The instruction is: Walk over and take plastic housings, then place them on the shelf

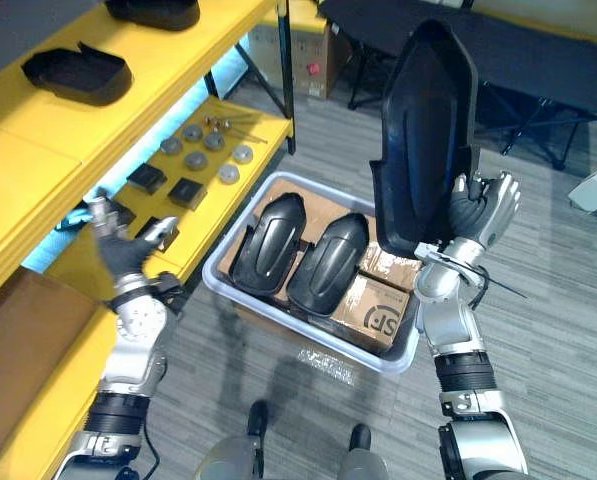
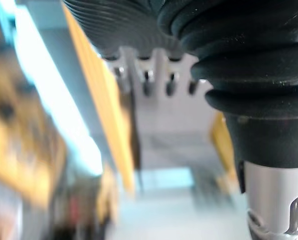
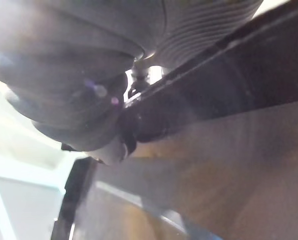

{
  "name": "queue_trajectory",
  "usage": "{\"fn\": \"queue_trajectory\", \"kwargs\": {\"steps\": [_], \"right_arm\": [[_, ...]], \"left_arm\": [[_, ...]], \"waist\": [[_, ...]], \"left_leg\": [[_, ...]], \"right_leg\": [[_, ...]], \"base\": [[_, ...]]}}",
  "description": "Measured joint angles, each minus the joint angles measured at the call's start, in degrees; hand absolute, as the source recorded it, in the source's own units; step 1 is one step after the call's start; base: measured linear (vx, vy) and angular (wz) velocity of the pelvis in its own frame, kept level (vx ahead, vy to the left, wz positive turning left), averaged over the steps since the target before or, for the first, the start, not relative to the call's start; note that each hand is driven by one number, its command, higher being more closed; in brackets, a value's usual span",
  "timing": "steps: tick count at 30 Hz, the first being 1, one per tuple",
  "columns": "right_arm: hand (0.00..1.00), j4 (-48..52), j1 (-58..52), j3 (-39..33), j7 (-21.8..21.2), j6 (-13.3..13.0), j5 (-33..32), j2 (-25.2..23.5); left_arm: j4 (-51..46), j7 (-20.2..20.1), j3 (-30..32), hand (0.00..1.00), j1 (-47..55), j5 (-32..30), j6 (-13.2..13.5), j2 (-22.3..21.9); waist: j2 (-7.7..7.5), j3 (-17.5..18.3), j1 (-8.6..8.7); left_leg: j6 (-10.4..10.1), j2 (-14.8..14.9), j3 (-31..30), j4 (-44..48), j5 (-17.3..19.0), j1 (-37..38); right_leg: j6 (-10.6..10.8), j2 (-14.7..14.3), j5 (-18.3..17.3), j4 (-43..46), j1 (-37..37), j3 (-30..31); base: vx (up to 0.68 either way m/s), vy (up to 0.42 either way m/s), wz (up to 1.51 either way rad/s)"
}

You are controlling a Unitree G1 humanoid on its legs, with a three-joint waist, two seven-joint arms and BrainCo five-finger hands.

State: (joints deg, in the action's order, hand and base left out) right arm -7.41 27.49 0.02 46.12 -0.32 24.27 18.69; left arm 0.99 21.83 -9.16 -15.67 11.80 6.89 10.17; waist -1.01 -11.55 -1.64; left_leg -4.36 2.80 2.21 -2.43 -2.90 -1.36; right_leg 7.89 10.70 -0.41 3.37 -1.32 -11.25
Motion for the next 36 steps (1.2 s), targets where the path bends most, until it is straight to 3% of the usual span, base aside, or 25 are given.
{"fn": "queue_trajectory", "kwargs": {"steps": [4, 9, 17, 26, 32, 33, 36], "right_arm": [[1.0, 4.17, 0.89, 2.42, -1.29, -3.53, 2.39, -0.98], [1.0, 4.24, 2.65, 5.39, -2.96, -5.62, 3.59, -1.11], [1.0, 3.81, 2.69, 8.52, -5.29, -8.46, 3.56, -1.69], [1.0, -0.09, 2.67, 13.02, -7.61, -10.16, 3.5, -3.87], [1.0, -1.12, 2.46, 16.2, -9.02, -10.67, 3.26, -6.4], [1.0, -1.28, 2.36, 16.21, -9.03, -10.67, 2.99, -6.69], [1.0, -2.38, 1.31, 16.58, -9.04, -10.69, 1.63, -7.48]], "left_arm": [[1.92, -9.23, -6.82, 0.0, -1.49, 9.51, -6.51, -1.68], [7.51, -14.01, -10.13, 0.0, -6.45, 19.41, -10.76, -1.78], [12.88, -16.54, -10.19, 0.0, -9.82, 26.74, -10.76, -1.53], [13.66, -14.89, -11.84, 0.0, -13.63, 30.0, -9.97, -1.72], [13.67, -12.06, -11.77, 0.0, -14.89, 30.51, -5.75, -1.93], [13.66, -11.18, -11.74, 1.0, -14.89, 30.79, -4.87, -1.96], [13.66, -9.99, -11.43, 1.0, -15.02, 32.1, -2.39, -2.44]], "waist": [[-0.09, 1.43, 1.73], [-0.08, 1.45, 2.64], [-0.1, 2.05, 2.83], [-0.68, 3.79, 3.05], [-0.77, 3.84, 3.15], [-0.86, 3.89, 3.15], [-1.53, 4.31, 3.15]], "left_leg": [[0.26, -0.03, 1.39, -2.09, -0.92, 1.46], [0.08, 0.59, 1.94, -2.16, -1.48, 1.47], [-0.51, 1.71, 3.04, -2.54, -2.22, 1.47], [-0.51, 1.74, 2.77, -2.51, -2.63, 1.35], [-0.48, 1.74, 2.63, -2.55, -2.73, 1.32], [-0.48, 1.73, 2.65, -2.55, -2.73, 1.32], [-0.49, 1.75, 2.68, -2.55, -2.73, 1.31]], "right_leg": [[0.15, -0.11, 1.44, -1.53, -0.25, 1.42], [-0.32, -0.96, 3.4, -3.77, -0.62, 2.35], [-1.01, -2.27, 4.85, -5.57, -0.56, 3.38], [-1.0, -2.65, 5.24, -5.93, -0.73, 3.36], [-0.96, -2.63, 5.33, -5.93, -0.72, 3.33], [-0.96, -2.61, 5.33, -5.94, -0.72, 3.33], [-0.96, -2.59, 5.33, -6.0, -0.71, 3.33]], "base": [[-0.04, 0.021, -0.19], [-0.07, -0.004, -0.12], [-0.06, -0.019, -0.09], [-0.02, -0.002, 0.0], [-0.05, 0.0, 0.0], [-0.03, 0.0, 0.0], [-0.01, 0.0, 0.0]]}}
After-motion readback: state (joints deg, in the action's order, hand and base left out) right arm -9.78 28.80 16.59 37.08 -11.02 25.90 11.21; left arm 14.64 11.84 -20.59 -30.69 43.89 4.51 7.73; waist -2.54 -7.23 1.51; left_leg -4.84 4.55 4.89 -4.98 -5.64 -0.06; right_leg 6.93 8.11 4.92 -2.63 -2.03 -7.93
